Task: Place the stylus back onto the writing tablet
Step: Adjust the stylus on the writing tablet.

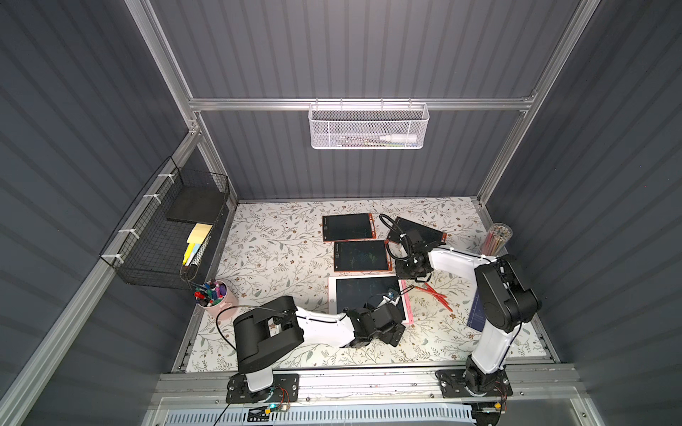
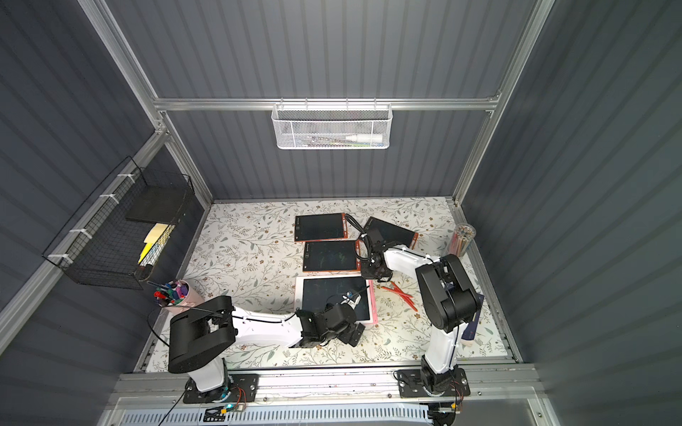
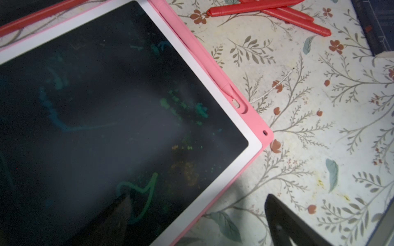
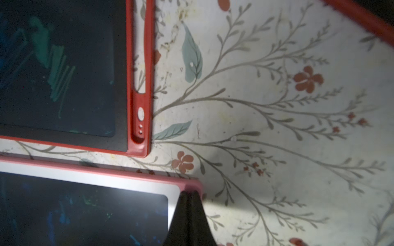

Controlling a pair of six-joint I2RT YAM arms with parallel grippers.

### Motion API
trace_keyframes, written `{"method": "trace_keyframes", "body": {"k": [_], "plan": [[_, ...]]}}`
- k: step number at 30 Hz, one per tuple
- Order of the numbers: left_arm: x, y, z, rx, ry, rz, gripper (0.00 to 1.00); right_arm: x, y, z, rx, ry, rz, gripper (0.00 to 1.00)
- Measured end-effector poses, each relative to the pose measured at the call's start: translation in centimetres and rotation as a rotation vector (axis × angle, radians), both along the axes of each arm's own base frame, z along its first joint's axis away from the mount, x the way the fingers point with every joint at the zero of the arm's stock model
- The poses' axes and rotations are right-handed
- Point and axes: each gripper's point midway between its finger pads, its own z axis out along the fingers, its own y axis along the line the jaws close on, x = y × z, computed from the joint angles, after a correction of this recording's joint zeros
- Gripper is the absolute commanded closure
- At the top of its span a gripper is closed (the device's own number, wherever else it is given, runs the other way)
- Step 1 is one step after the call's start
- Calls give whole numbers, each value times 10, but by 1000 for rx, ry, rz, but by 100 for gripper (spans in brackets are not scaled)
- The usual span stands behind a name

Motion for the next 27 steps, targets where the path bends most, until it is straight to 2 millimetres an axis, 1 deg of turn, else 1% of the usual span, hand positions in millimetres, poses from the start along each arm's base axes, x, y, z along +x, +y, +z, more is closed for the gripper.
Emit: {"method": "trace_keyframes", "body": {"k": [11,27], "plan": [[0,0,0,0,0,0,1,-11,-4,0,10,1,-15,99],[0,0,0,0,0,1,1,-13,-3,0,16,5,-11,100]]}}
